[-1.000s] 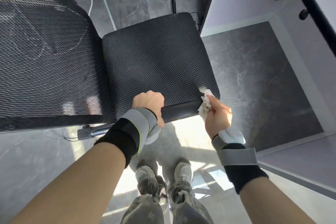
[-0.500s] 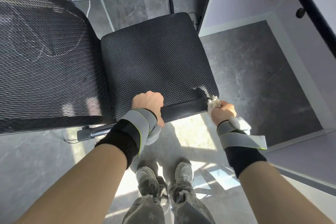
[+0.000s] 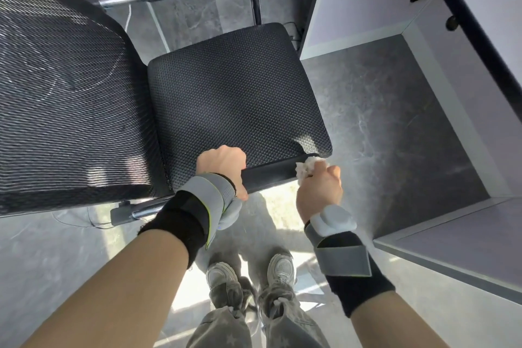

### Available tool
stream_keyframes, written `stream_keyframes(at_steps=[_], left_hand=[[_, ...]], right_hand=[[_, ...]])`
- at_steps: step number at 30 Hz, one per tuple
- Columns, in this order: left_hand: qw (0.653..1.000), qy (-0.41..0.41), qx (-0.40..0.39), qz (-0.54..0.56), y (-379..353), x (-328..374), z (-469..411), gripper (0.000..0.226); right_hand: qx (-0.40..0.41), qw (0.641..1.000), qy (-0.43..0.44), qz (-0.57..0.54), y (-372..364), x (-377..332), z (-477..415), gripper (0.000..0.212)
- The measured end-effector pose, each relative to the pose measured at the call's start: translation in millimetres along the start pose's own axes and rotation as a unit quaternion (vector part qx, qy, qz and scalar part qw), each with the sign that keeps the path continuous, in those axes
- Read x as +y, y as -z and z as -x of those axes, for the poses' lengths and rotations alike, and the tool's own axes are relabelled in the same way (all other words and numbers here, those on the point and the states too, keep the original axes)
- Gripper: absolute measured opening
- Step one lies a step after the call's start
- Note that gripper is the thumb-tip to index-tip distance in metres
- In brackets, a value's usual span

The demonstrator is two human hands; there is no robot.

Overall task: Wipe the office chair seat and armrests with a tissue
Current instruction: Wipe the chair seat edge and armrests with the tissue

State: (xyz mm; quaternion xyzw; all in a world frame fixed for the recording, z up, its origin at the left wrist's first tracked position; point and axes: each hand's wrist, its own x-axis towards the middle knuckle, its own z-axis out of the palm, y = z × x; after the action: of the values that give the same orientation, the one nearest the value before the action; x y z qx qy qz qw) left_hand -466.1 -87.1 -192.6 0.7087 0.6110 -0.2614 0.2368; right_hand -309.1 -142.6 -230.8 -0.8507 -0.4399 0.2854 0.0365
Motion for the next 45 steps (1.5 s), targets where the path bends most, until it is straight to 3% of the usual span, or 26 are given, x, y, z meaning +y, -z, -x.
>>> stream_keyframes(at_steps=[4, 7, 11, 13, 17, 20, 23, 28, 32, 40, 45], left_hand=[[1.000, 0.004, 0.005, 0.004, -0.2, -0.3, 1.4, 0.048], [1.000, 0.007, 0.014, 0.008, -1.6, -0.9, 3.7, 0.047], [0.999, 0.014, 0.024, 0.017, -4.3, -2.3, 4.7, 0.047], [1.000, 0.011, 0.016, 0.019, -3.5, -2.6, 3.8, 0.048], [1.000, 0.006, 0.000, 0.022, -2.2, -4.6, 2.1, 0.049], [1.000, 0.003, 0.000, 0.024, -2.5, -6.6, 1.5, 0.049], [1.000, 0.001, 0.004, 0.026, -2.9, -7.2, 0.3, 0.047], [1.000, -0.004, 0.003, 0.023, -3.4, -7.3, -1.1, 0.047], [1.000, -0.007, 0.009, 0.017, -4.5, -7.1, -1.8, 0.047], [1.000, -0.011, 0.015, 0.023, -6.1, -7.2, -0.5, 0.046], [0.999, -0.019, 0.019, 0.025, -7.2, -6.9, -0.1, 0.045]], right_hand=[[0.025, 0.995, 0.066, -0.075, -1.3, -11.4, 23.4, 0.031], [-0.005, 0.978, 0.122, -0.167, -6.7, -19.2, 40.6, 0.034], [-0.064, 0.948, 0.075, -0.304, -2.6, -22.5, 39.3, 0.036], [-0.036, 0.947, 0.054, -0.316, 3.7, -17.0, 24.9, 0.035], [0.046, 0.963, 0.008, -0.264, 13.6, 3.9, -7.7, 0.035], [0.040, 0.970, -0.028, -0.239, 17.2, 14.3, -20.4, 0.029], [0.032, 0.989, 0.028, -0.139, 13.6, 15.4, -21.7, 0.032], [0.047, 0.989, 0.130, -0.051, 3.9, 10.0, 0.1, 0.038], [0.069, 0.985, 0.120, -0.103, 2.5, 16.6, -7.3, 0.033], [0.001, 0.999, -0.016, -0.039, 16.0, 4.8, -47.7, 0.031], [-0.010, 0.994, 0.063, 0.087, 19.3, -16.1, -29.5, 0.032]])
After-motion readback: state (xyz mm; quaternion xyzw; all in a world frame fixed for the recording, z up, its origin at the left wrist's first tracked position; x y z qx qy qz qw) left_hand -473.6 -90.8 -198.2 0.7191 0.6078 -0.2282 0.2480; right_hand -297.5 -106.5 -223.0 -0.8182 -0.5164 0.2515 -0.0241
